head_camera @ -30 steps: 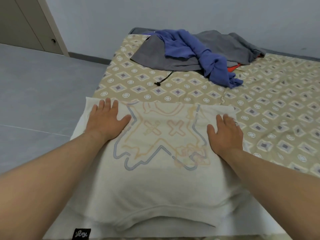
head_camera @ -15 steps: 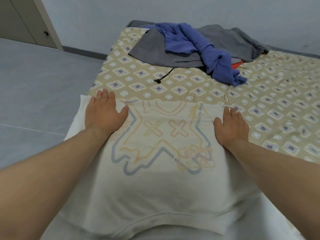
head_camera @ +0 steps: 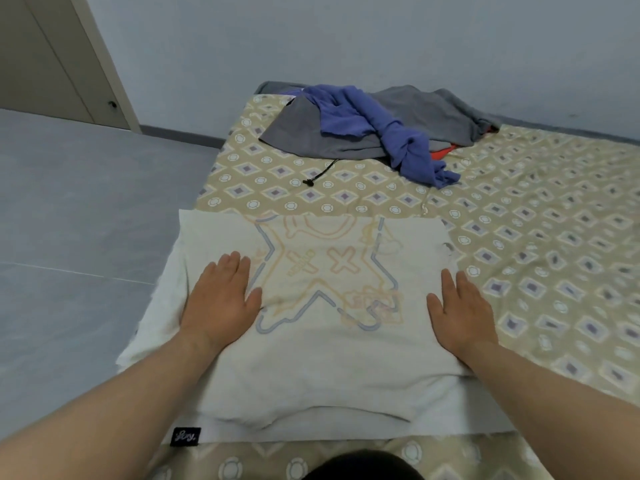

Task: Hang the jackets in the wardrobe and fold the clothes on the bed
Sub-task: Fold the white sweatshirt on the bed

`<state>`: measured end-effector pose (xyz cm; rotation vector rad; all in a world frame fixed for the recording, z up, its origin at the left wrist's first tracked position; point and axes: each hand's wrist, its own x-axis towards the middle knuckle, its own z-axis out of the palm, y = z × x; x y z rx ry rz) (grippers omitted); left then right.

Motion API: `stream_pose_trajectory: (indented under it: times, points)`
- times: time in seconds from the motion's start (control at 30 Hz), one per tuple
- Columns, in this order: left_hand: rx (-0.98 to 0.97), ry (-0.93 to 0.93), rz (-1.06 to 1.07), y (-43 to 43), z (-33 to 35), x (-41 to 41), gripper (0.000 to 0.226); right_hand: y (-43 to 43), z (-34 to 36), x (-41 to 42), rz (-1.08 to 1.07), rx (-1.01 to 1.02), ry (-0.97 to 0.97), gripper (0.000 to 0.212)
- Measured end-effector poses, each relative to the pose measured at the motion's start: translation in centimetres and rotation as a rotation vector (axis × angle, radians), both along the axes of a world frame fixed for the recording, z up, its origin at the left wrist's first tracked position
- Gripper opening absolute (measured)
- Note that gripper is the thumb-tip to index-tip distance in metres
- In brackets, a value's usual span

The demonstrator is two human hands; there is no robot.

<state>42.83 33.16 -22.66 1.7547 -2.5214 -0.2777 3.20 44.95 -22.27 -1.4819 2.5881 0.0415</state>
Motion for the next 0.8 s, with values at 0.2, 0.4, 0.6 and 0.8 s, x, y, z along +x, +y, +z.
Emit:
stream_pose_trajectory:
  times: [0.2,0.4,0.6,0.8]
  points:
    - [0.047,-0.091,0.054,7.0,-0.6,0.8,0.09,4.5,1.9,3.0,-0.196,-0.103,-0.131,0.071]
    - [0.109,-0.053,0.087,9.8,-0.2,1.6,0.076,4.0,7.3,4.9,-0.634,-0.235,-0.856,0.045]
    - [0.11,0.249,0.097,10.5,0.1,3.3,0.061,-1.6,13.1,16.0,-0.193,-0.417,-1.115,0.05]
    - [0.308,0.974,0.387,9.7,1.6,4.4,0.034,-0.7,8.3,29.5,0.185,-0.147,-0.931,0.083]
